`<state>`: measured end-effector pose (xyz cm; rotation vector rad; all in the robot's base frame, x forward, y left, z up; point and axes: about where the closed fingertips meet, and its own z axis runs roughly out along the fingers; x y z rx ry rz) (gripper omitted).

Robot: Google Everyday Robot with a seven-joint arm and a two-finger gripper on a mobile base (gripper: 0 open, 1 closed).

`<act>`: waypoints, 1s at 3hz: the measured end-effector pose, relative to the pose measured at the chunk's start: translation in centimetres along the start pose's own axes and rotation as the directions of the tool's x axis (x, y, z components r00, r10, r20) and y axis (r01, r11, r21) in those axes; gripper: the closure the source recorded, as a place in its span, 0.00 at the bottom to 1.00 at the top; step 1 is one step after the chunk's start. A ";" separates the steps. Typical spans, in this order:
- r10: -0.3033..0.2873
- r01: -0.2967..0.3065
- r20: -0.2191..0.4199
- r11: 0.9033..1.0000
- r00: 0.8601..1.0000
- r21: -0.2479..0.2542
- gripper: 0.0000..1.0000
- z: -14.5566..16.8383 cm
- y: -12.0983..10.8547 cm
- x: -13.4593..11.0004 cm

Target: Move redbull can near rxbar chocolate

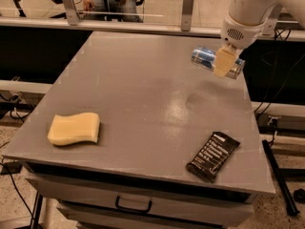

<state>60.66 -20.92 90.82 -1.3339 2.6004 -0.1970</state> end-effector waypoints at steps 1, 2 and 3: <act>-0.018 0.018 0.010 1.000 1.000 -0.005 1.00 0.3 0.1 -0.1; -0.163 0.166 0.050 0.985 0.985 -0.054 1.00 -0.5 2.5 1.4; -0.343 0.358 0.134 0.927 0.930 -0.116 1.00 -1.7 6.2 4.2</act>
Offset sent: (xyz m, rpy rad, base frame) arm -0.0795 -0.0059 -0.0002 0.0274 0.0908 0.4704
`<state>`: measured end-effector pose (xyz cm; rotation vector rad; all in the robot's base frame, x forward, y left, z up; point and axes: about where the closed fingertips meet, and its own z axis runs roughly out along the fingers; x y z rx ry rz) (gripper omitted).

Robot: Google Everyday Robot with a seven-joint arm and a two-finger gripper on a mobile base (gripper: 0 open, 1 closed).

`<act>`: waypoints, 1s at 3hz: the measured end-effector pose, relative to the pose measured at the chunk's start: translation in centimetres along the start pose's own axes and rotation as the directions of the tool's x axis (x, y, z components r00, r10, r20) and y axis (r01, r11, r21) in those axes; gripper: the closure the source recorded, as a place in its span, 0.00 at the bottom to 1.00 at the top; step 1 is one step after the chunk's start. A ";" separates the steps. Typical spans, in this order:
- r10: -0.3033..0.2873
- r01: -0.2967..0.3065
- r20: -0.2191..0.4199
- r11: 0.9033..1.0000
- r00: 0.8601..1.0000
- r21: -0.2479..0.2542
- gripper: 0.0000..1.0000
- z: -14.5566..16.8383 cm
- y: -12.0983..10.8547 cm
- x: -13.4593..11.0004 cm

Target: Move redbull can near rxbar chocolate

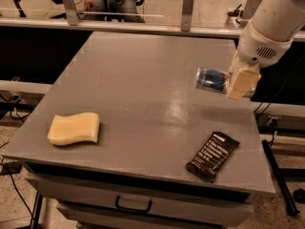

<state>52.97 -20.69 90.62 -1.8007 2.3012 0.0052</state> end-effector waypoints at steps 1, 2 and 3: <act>-0.029 0.029 -0.002 0.999 1.000 0.018 1.00 0.1 -0.5 -0.2; -0.047 0.047 0.000 0.999 0.999 0.024 1.00 0.1 -0.5 -0.2; -0.153 0.153 -0.013 0.988 0.988 0.031 1.00 1.1 0.4 -0.1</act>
Offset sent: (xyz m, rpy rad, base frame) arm 0.0027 0.0007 -0.0016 -0.0202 -0.0252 0.0657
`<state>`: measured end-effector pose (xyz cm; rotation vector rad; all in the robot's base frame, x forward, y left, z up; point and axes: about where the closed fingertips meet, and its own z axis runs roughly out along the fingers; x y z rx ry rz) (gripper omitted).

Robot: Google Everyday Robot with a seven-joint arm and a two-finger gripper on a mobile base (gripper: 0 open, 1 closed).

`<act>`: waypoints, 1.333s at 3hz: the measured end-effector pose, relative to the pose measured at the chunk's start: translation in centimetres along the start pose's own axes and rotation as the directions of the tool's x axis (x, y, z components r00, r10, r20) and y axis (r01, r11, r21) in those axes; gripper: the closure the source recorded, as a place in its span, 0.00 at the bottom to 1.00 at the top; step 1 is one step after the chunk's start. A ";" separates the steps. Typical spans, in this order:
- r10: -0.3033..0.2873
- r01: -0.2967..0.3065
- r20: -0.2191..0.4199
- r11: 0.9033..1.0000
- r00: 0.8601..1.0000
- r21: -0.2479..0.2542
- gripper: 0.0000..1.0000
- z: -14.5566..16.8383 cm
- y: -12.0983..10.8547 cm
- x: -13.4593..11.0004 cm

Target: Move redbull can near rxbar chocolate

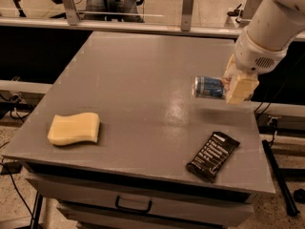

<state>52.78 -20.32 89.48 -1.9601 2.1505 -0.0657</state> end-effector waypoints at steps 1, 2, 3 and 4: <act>-0.180 0.180 -0.007 0.983 0.984 -0.020 1.00 1.4 2.4 -0.1; -0.383 0.382 0.002 0.922 0.924 -0.060 0.98 2.1 4.6 -0.3; -0.362 0.362 0.007 0.931 0.932 -0.050 0.67 2.3 4.4 -0.2; -0.320 0.321 0.029 0.947 0.947 -0.019 0.36 3.2 3.7 0.3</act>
Offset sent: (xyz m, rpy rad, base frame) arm -0.0645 0.0133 -0.0394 -0.1170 0.0523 0.5731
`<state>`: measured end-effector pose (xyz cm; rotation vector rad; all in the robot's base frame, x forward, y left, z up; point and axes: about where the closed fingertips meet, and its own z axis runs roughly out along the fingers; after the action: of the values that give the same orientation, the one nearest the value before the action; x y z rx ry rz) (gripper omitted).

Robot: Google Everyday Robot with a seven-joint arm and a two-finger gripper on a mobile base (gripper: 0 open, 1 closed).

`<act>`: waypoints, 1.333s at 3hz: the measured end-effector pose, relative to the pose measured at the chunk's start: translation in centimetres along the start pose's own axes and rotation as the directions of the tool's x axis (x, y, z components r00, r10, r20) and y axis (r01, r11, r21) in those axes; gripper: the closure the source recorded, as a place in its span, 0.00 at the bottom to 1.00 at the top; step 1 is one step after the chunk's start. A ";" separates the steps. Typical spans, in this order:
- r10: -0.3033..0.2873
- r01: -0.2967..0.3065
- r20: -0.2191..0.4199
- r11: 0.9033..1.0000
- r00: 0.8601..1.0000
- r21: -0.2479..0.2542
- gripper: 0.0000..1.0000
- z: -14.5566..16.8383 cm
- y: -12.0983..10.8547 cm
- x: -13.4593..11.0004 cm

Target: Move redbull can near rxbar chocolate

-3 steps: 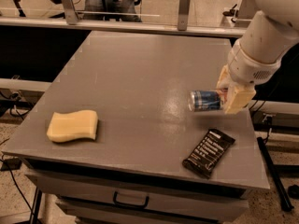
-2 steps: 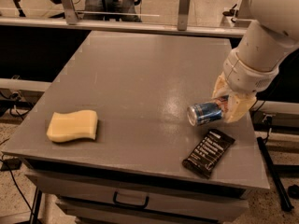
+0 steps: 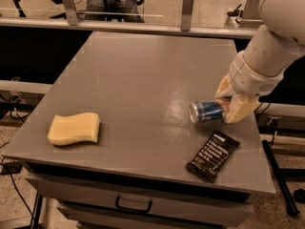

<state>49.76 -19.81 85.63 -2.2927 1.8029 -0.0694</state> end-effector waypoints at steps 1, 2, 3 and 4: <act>-0.004 0.004 0.006 1.000 1.000 -0.022 0.14 1.0 -0.4 0.1; -0.005 0.005 0.005 1.000 1.000 -0.022 0.00 1.0 -0.3 0.1; -0.020 0.020 -0.006 1.000 1.000 -0.016 0.00 0.1 0.4 0.2; -0.048 0.048 0.010 0.999 0.999 0.020 0.00 -1.5 2.5 0.4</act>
Offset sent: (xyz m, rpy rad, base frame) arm 0.0048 0.0007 -0.0079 -0.0001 0.0178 0.0057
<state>47.24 -20.93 86.60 -2.3179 1.7347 -0.0820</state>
